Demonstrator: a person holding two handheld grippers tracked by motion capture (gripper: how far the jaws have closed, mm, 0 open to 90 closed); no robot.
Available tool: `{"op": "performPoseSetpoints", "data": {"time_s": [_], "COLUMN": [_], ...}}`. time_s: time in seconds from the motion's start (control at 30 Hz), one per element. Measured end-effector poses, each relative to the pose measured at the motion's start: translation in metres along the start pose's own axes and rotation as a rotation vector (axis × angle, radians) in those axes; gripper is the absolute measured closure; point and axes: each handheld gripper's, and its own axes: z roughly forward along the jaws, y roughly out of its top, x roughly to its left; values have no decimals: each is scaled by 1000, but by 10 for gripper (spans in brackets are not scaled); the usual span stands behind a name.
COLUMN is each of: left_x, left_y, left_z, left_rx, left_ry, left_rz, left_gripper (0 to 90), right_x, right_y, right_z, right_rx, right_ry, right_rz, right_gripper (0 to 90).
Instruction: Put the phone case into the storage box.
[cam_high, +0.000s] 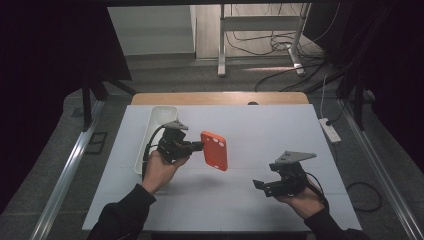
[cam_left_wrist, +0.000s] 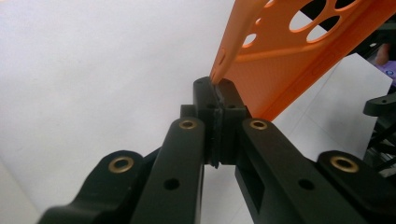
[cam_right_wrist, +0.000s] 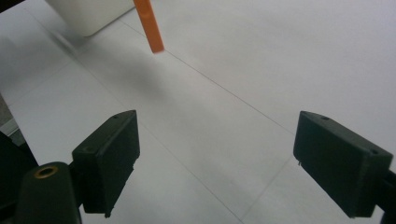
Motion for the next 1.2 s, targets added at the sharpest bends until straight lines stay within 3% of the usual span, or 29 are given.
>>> {"op": "performPoseSetpoints", "data": {"time_s": [0.23, 0.6, 0.93, 1.2], "left_x": [7, 23, 35, 46], "left_y": [5, 13, 17, 21], "left_z": [-9, -25, -38, -52], "left_rx": [9, 3, -12, -22], "left_ry": [21, 42, 65, 97], "left_rz": [-3, -21, -51, -68], "left_gripper": [895, 894, 895, 895], "right_x": [-5, -12, -17, -21], "right_y": [-9, -23, -34, -45], "right_z": [-7, -19, -28, -39], "right_rx": [35, 37, 57, 20], "right_ry": [-21, -54, -81, -120], "right_rz": [17, 37, 41, 72], "right_gripper": [74, 8, 9, 0]}}
